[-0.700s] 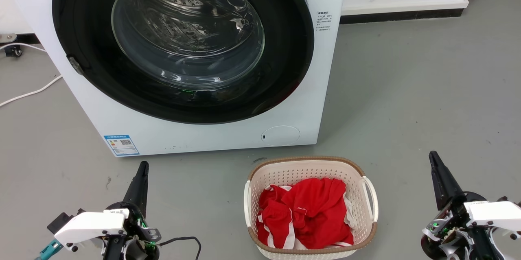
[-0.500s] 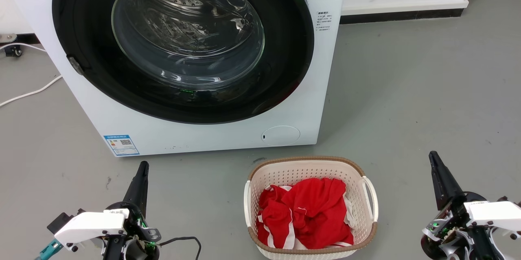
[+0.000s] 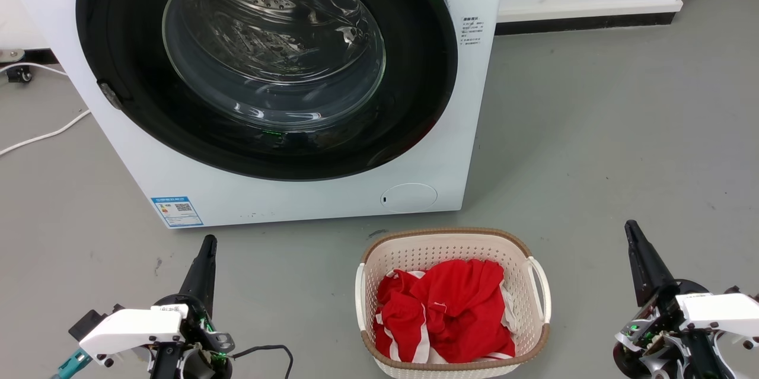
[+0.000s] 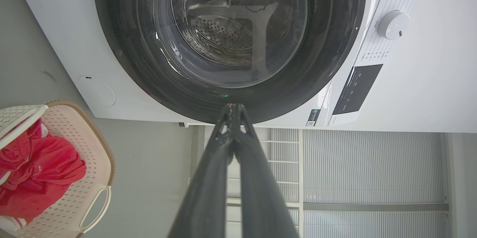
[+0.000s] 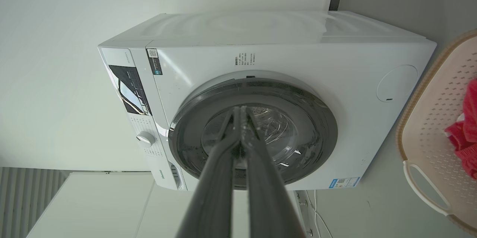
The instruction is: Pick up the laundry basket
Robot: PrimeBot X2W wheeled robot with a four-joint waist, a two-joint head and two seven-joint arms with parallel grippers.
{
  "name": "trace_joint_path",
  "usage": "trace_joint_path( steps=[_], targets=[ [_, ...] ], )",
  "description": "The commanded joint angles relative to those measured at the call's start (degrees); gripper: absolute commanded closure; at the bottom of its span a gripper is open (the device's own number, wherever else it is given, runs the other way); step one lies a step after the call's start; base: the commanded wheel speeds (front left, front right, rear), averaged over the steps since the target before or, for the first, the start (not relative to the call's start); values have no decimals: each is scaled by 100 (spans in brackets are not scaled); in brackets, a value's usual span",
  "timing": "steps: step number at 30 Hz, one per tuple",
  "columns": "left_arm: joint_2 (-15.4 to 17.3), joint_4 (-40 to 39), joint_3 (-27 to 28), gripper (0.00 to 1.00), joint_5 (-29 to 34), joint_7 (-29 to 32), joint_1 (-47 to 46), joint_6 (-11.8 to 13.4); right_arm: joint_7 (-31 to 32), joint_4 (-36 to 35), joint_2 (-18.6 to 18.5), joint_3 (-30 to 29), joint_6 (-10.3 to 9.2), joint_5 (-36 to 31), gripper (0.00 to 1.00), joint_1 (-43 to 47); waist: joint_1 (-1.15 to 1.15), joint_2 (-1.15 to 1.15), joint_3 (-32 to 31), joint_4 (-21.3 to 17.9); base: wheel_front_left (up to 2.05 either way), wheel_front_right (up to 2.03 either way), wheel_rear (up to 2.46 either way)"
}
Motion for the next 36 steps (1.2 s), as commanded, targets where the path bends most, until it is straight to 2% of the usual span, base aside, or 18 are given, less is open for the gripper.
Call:
trace_joint_path(
  steps=[1, 2, 3, 9, 13, 36],
  targets=[
    [14, 1, 11, 100, 0, 13, -52, -28, 5, 3, -11, -3, -2, 25, 100, -59, 0, 0, 0, 0, 0, 0, 0],
    [14, 1, 11, 100, -1, 13, -52, -28, 5, 3, -11, -3, -2, 25, 100, -59, 0, 0, 0, 0, 0, 0, 0],
    [-1, 4, 0, 0, 1, -2, 1, 0, -2, 4, 1, 0, 0, -1, 0, 1, 0, 0, 0, 0, 0, 0, 0],
    [-20, 84, -42, 0, 99, -100, 122, 8, -98, 115, 11, 6, -1, -82, 0, 139, 0, 0, 4, -1, 0, 0, 0],
    [-18, 19, -20, 0, 425, -216, 121, 7, -215, 42, 10, -24, -1, -422, 0, 151, 0, 0, 10, -2, 0, 0, 0],
    [-7, -492, -265, 0, 3016, -798, 191, 314, -794, -667, 3, 143, -1, -3552, 0, 375, 0, 0, 38, 0, 0, 0, 0]
  ],
)
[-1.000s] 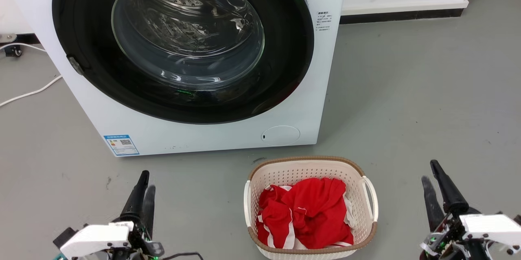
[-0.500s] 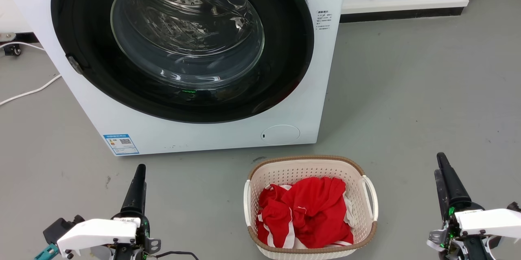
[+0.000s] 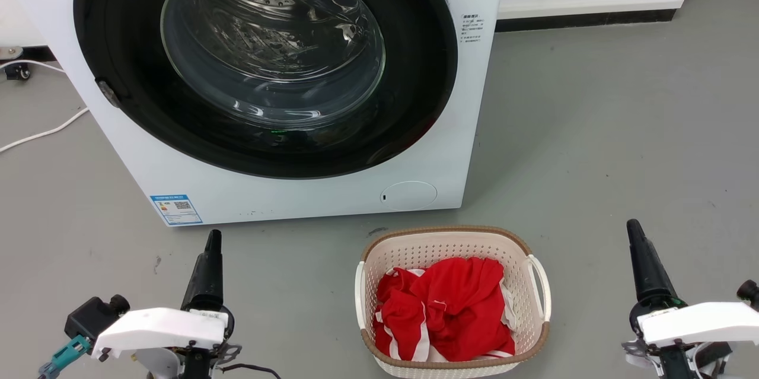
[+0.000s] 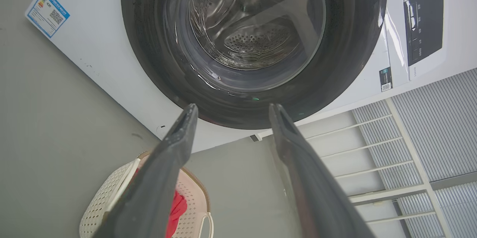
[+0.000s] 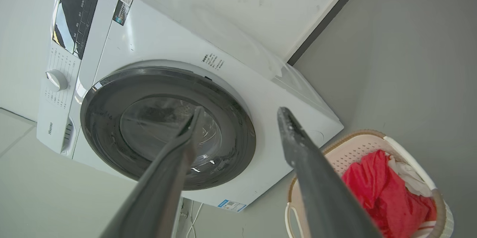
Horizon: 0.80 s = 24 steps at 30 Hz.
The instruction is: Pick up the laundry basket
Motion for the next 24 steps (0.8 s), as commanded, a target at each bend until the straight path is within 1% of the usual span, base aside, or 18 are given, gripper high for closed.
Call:
trace_joint_path(
  steps=[1, 14, 24],
  targets=[
    [26, -128, -30, 0, 272, -81, -33, 33, -66, -162, -19, 27, 0, -325, 0, -1, 0, 0, -1, 2, 0, 0, 0],
    [31, -172, -201, 0, 1499, -349, 28, 121, -334, -308, -23, 79, 0, -1635, 0, 137, 0, 0, -3, 0, 0, 0, 0],
    [35, -164, -294, 0, 2265, -529, 60, 179, -517, -375, -26, 71, 0, -2491, 0, 215, 0, 0, 5, -2, 0, 0, 0]
  ],
)
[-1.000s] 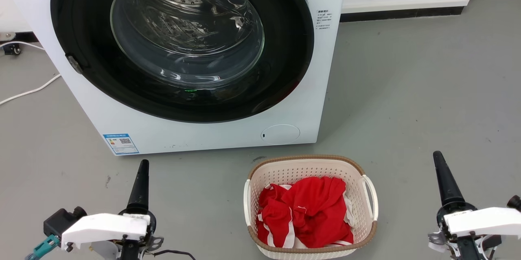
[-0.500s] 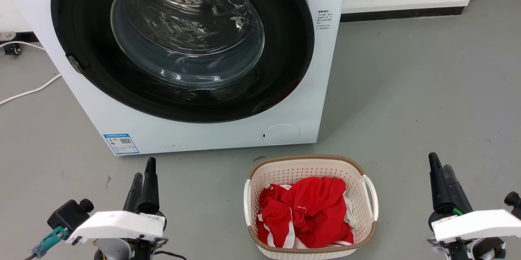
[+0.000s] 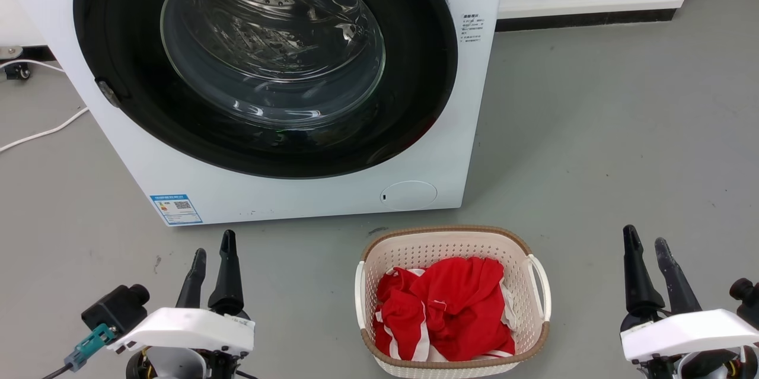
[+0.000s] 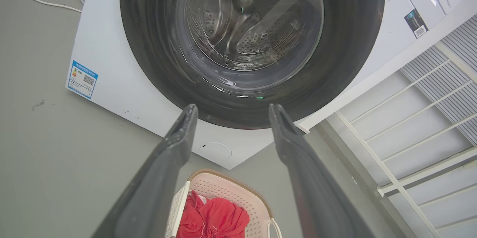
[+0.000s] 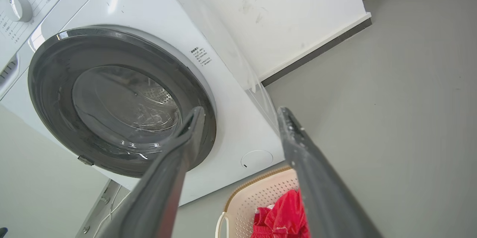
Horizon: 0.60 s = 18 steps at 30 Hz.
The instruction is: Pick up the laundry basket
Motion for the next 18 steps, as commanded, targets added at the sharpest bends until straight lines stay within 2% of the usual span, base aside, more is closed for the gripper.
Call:
trace_joint_path(
  steps=[1, 18],
  targets=[
    [26, -67, -25, 0, 239, -70, 10, 22, -73, -117, -25, 8, 0, -248, 0, 18, 0, 0, 0, 0, 0, 0, 0],
    [31, -46, -155, 0, 1362, -345, 50, 76, -342, -263, -29, 45, 0, -1420, 0, 145, 0, 0, 13, -2, 0, 0, 0]
  ],
)
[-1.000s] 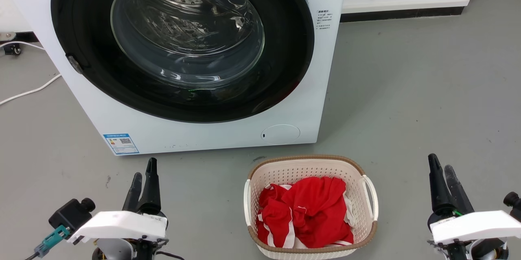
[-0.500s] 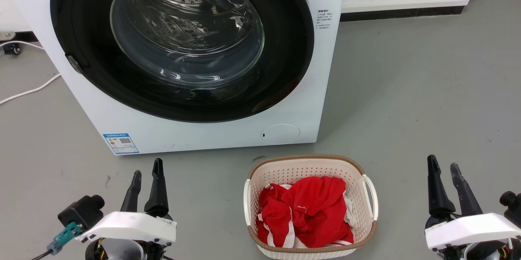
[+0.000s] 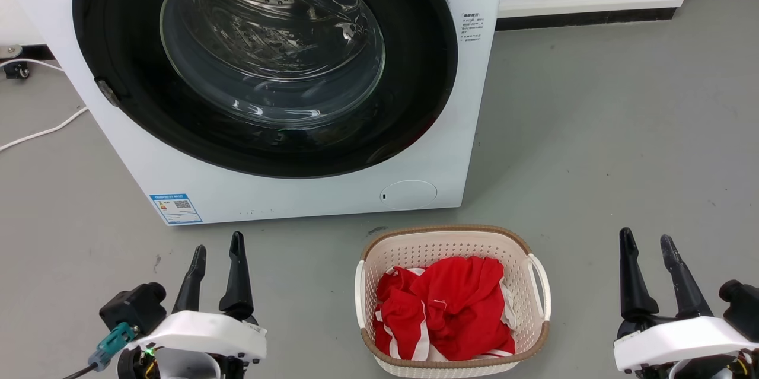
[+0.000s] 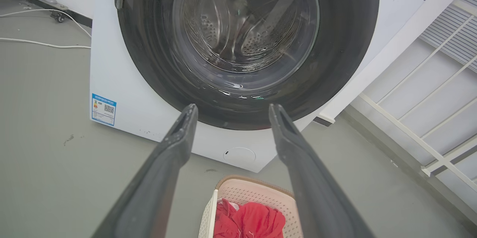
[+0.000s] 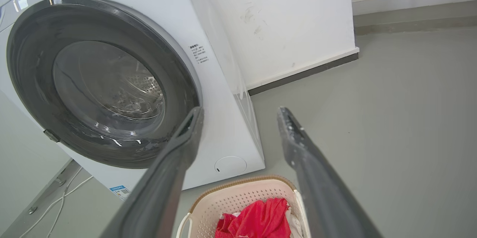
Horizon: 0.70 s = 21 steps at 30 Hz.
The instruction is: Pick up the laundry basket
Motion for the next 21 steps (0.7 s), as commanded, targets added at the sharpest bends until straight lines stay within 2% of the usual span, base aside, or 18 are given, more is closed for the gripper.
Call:
trace_joint_path(
  steps=[1, 21],
  targets=[
    [25, -54, -25, 0, 221, -75, 9, 18, -66, -96, -28, 0, -1, -221, 0, 32, 0, 0, 2, -1, 0, 0, 0],
    [28, -31, -118, 0, 1272, -336, 71, 78, -322, -212, -33, 16, -2, -1334, 0, 169, 0, 0, 1, -24, 0, 0, 0]
  ],
)
